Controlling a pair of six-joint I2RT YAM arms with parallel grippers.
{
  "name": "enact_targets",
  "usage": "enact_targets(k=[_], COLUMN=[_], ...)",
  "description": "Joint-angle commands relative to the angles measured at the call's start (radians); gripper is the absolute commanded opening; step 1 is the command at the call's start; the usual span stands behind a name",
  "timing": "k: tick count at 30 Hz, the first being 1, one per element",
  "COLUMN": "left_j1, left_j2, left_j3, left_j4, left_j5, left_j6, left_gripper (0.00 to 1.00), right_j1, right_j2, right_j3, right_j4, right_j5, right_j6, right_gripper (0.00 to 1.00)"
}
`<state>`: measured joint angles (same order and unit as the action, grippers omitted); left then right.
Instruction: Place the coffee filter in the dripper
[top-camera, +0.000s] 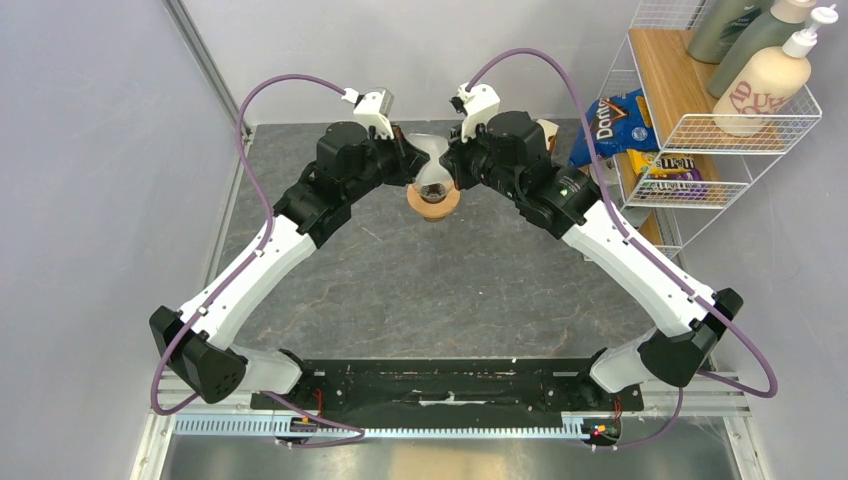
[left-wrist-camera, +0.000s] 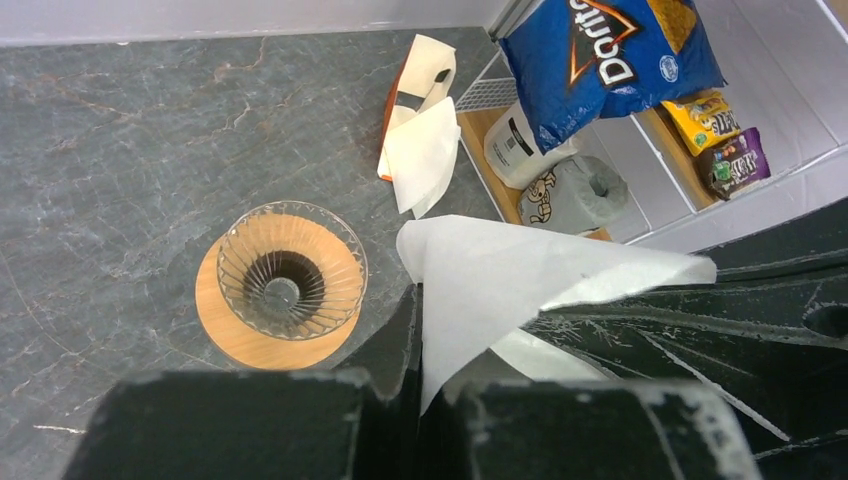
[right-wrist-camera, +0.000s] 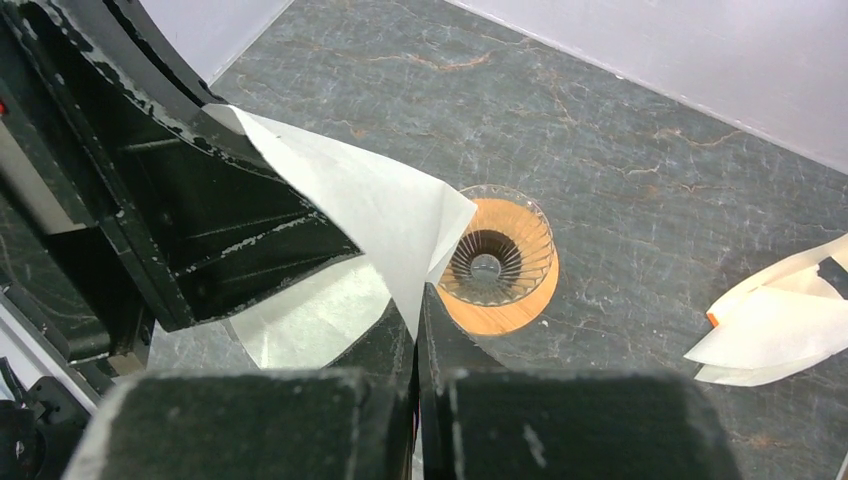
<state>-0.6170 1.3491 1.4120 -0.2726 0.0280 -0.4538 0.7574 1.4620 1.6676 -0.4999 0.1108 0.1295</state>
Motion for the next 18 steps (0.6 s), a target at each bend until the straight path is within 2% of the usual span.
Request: enact_targets(k=[1,6,13,16,18], left_j1=[-0.016,-0.020,-0.021,-0.021,-0.021], left_j2=[0.003,0.004,-0.013,-0.022,-0.023], left_j3=[0.011,0.012,0.013,0.017,0.019], left_j4=[0.061,0.064,0.051,0.044,0.038], left_j5=[0.009,0.037,-0.007,-0.063,-0.077], left_j6=[0.008,0.010,0.000,-0.009,-0.013], left_gripper=[0.02,0.02,0.02,0.02,0.02], right_j1=[0.005,0.005,0.005,0.003,0.003], right_j2=[0.008,-0.006,-0.003,-0.006,-0.014], right_j3=[0.025,0.002,0.012,0.015,0.009], right_j4=[0.057,0.094,0.065,0.045,0.041], right_j5=[0.005,-0.048,0.023,0.050,0.059], right_j6=[0.002,0.008,-0.020,-0.024,-0.026], right_gripper=[0.00,0.00,0.02,0.34,0.50])
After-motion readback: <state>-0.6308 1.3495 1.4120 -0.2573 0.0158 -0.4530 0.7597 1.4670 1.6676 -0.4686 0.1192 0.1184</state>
